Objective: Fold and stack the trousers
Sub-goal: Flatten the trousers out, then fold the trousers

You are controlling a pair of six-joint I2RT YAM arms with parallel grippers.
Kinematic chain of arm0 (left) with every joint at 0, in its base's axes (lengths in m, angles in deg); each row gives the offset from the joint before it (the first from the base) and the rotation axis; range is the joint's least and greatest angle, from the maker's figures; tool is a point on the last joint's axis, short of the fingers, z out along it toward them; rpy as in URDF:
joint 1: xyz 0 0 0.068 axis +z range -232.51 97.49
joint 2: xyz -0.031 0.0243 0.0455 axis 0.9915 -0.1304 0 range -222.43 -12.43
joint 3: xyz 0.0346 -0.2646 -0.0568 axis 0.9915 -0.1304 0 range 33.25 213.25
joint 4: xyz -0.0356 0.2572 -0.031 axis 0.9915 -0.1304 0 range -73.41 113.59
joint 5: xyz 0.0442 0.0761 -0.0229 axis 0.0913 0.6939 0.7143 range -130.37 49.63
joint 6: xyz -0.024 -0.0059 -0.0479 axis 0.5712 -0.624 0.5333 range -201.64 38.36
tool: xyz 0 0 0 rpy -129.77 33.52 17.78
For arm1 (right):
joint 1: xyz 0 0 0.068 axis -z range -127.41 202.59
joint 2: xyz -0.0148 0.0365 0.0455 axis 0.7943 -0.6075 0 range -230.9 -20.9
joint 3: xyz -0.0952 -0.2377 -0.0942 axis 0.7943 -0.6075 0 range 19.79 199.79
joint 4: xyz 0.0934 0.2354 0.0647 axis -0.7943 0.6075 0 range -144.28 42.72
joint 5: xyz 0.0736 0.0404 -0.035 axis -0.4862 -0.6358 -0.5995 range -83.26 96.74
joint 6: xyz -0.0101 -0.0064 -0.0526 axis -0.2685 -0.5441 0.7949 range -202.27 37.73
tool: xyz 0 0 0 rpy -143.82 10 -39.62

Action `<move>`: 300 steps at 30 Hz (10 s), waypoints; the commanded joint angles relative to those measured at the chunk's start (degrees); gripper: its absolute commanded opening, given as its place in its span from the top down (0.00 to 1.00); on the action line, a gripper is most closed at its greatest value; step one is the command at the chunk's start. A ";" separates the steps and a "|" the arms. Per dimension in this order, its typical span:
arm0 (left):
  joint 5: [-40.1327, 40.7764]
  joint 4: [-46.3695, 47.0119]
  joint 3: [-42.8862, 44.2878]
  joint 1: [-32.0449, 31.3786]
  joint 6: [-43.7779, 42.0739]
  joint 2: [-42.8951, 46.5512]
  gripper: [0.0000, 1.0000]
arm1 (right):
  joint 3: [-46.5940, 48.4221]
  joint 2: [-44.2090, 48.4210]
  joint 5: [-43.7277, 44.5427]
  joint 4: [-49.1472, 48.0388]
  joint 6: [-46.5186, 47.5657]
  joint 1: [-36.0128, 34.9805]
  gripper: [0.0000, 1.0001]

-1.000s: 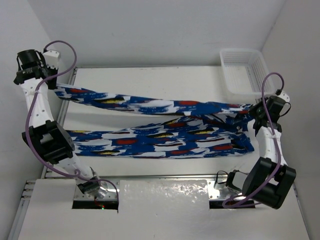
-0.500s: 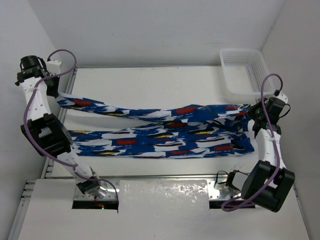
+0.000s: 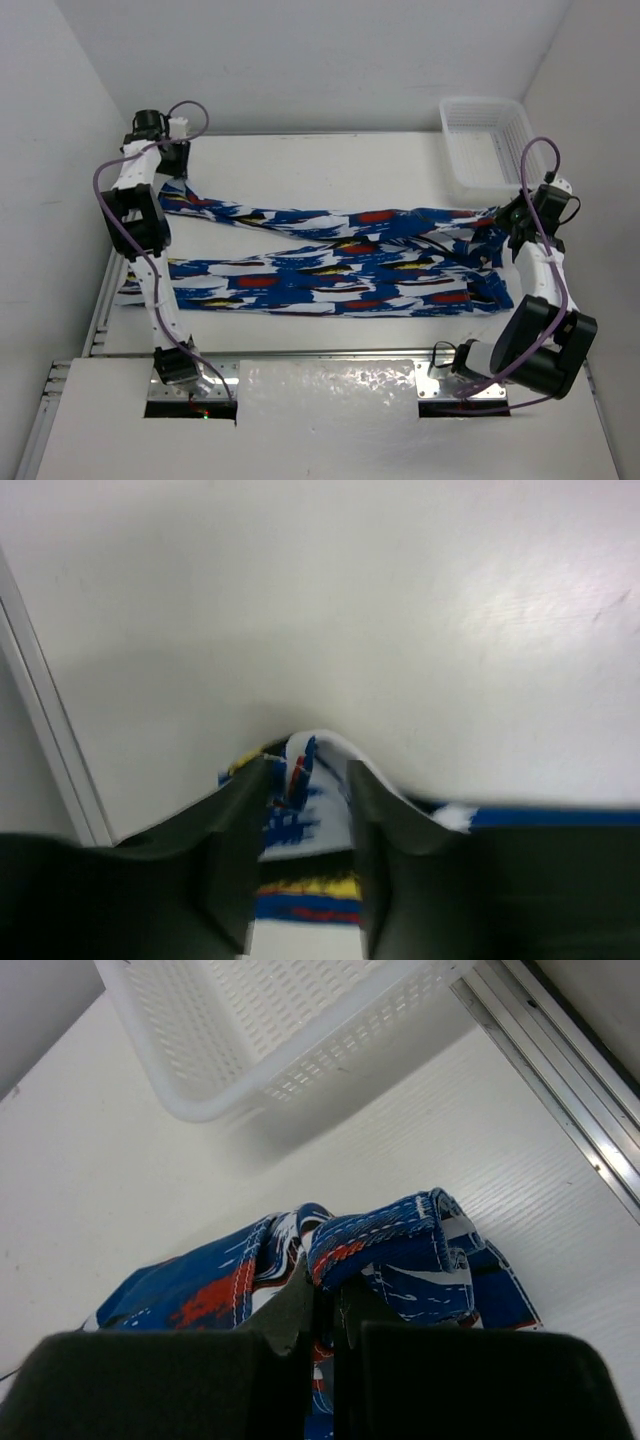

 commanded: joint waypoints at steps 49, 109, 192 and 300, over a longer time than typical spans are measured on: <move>-17.74 3.75 -23.08 12.75 1.69 10.45 1.00 | 9.45 -1.15 5.16 7.04 6.53 -0.82 1.00; -23.89 9.98 -34.42 8.18 5.01 14.23 1.00 | 6.63 0.44 1.29 4.58 3.81 -1.52 1.00; 7.82 1.17 -73.78 14.94 -11.60 42.27 0.42 | -6.72 -6.58 22.82 18.74 -4.63 -24.64 1.00; -35.33 -10.75 -34.00 -43.06 -9.74 38.03 0.00 | 1.44 -3.17 14.03 22.16 -1.20 -22.35 0.70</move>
